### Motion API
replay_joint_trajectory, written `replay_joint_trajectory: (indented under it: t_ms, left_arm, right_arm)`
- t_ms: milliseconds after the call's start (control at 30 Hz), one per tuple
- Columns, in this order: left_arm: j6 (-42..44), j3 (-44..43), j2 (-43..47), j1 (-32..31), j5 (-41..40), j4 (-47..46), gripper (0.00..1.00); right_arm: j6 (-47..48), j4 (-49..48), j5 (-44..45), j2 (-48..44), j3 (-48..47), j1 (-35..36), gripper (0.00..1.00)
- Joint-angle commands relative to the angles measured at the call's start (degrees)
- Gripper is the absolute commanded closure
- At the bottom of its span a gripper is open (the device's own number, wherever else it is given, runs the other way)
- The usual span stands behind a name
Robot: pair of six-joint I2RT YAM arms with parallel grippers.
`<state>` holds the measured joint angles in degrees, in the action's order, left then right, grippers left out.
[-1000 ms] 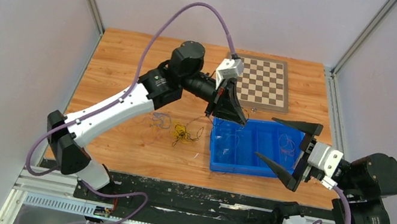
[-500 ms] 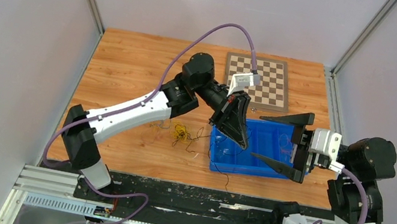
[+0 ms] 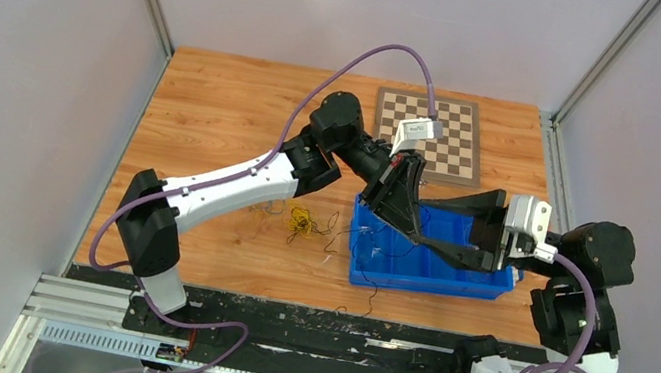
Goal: Untangle the cables
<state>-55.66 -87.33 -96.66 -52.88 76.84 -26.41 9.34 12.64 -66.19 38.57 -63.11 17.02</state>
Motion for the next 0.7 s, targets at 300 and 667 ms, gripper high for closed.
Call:
replay_joint_trajectory:
  t_ms: [300, 667]
  left_arm:
    - [-0.46, -2.06, 0.81, -0.3, -0.46, -2.26, 1.0]
    - [35.76, -3.23, 8.79, 2.5, -29.41, 35.09, 0.73]
  right_arm:
    - [-5.2, -4.21, 6.78, 1.83, -0.35, 0.68, 1.0]
    - [-15.69, 5.99, 29.11, 2.26, -2.69, 0.73, 1.0]
